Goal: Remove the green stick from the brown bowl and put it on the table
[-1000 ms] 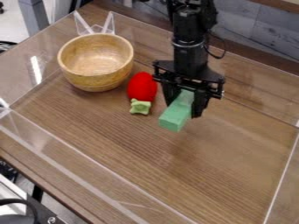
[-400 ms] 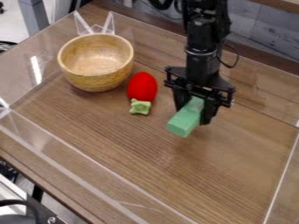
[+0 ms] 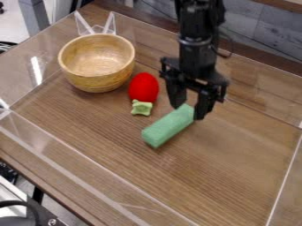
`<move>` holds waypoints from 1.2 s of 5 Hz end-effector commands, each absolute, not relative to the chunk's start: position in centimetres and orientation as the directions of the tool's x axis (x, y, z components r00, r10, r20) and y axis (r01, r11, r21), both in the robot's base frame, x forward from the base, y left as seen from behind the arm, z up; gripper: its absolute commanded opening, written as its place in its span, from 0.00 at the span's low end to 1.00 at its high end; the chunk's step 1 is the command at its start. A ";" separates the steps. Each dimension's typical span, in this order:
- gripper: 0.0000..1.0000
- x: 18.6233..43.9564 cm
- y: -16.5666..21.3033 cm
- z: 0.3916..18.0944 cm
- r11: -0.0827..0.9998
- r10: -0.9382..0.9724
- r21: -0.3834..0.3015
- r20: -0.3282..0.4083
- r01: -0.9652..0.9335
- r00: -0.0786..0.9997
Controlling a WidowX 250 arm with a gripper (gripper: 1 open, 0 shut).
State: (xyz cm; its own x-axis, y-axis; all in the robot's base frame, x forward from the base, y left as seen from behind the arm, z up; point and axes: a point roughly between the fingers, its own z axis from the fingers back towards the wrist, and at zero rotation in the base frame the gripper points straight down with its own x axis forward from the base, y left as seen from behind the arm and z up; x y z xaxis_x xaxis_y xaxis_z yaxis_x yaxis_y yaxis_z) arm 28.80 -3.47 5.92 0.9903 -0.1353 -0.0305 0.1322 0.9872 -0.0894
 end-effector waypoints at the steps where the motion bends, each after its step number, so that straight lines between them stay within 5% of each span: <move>1: 1.00 28.9 -3.6 8.0 0.991 -0.095 -0.089 0.047 0.099 0.994; 3: 1.00 28.6 -2.1 10.1 0.986 -0.140 -0.088 0.054 0.144 0.989; 6: 1.00 26.6 -1.6 8.4 0.990 -0.114 -0.074 0.053 0.117 0.992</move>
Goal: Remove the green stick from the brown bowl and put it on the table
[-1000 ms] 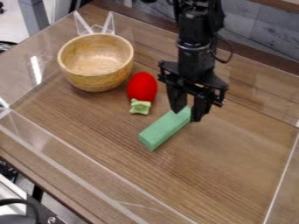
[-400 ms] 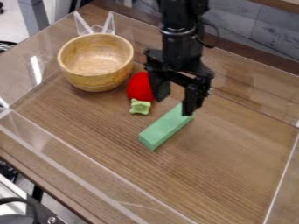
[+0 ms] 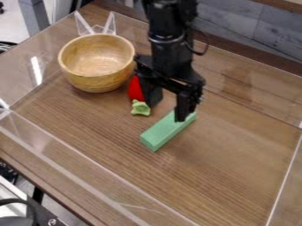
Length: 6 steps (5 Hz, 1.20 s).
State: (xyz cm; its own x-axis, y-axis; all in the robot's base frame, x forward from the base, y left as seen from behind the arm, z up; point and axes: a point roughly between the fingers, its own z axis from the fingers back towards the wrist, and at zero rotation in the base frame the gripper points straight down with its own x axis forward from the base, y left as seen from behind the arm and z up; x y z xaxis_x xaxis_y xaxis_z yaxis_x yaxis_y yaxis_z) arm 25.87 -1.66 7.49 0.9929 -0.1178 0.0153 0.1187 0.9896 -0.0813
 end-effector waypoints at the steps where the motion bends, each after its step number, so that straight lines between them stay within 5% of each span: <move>1: 1.00 27.2 -2.5 7.9 0.990 -0.122 -0.071 0.054 0.126 0.991; 2: 1.00 27.7 -3.3 7.1 0.989 -0.127 -0.068 0.046 0.130 0.991; 4: 1.00 26.6 -4.2 9.1 0.985 -0.153 -0.068 0.045 0.156 0.987; 6: 1.00 26.9 -3.9 7.2 0.992 -0.111 -0.062 0.030 0.113 0.993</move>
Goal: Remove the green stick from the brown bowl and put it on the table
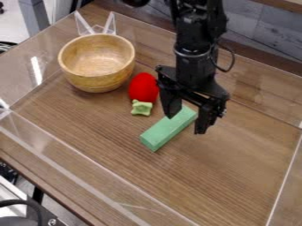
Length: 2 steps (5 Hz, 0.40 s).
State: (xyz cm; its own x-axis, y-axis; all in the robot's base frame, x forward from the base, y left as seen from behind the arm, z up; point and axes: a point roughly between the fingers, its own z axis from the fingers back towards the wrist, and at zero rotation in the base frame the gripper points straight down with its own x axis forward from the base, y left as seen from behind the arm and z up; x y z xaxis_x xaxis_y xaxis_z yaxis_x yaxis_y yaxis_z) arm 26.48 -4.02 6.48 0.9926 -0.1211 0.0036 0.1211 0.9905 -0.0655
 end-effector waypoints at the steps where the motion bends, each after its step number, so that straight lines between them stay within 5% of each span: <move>1: 1.00 26.6 -2.6 6.6 0.994 -0.086 -0.059 0.022 0.087 0.996; 2: 0.00 26.3 -1.3 6.1 0.996 -0.061 -0.057 0.019 0.062 0.998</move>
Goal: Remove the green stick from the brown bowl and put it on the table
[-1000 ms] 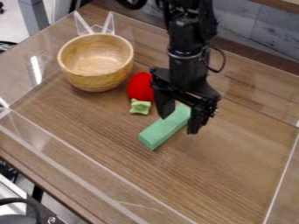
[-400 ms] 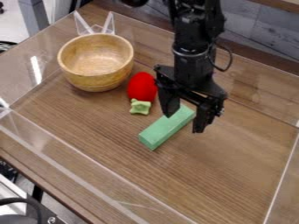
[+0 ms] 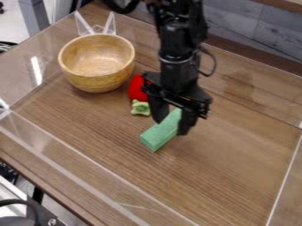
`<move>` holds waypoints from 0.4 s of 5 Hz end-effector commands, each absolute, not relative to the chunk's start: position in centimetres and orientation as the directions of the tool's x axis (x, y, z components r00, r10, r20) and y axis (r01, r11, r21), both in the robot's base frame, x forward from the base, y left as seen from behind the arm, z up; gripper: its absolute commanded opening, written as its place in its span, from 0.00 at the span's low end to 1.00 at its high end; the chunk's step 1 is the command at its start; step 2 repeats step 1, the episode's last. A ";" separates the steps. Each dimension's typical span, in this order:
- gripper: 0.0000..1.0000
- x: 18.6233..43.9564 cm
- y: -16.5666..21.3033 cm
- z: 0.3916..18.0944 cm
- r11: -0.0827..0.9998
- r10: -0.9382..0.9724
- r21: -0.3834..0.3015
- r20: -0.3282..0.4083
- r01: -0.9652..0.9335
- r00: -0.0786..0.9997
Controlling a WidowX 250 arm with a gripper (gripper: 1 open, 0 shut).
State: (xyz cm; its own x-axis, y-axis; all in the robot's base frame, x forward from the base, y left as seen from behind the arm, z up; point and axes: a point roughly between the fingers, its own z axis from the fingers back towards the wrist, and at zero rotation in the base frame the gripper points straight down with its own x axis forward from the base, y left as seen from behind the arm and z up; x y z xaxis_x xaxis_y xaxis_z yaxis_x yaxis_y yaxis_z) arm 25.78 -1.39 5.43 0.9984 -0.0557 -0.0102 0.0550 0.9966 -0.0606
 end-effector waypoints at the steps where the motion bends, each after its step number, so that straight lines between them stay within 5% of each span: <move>1: 0.00 26.4 -1.4 5.9 0.997 -0.055 -0.059 0.022 0.056 0.998; 2: 0.00 26.4 -1.4 5.9 0.997 -0.055 -0.059 0.022 0.056 0.998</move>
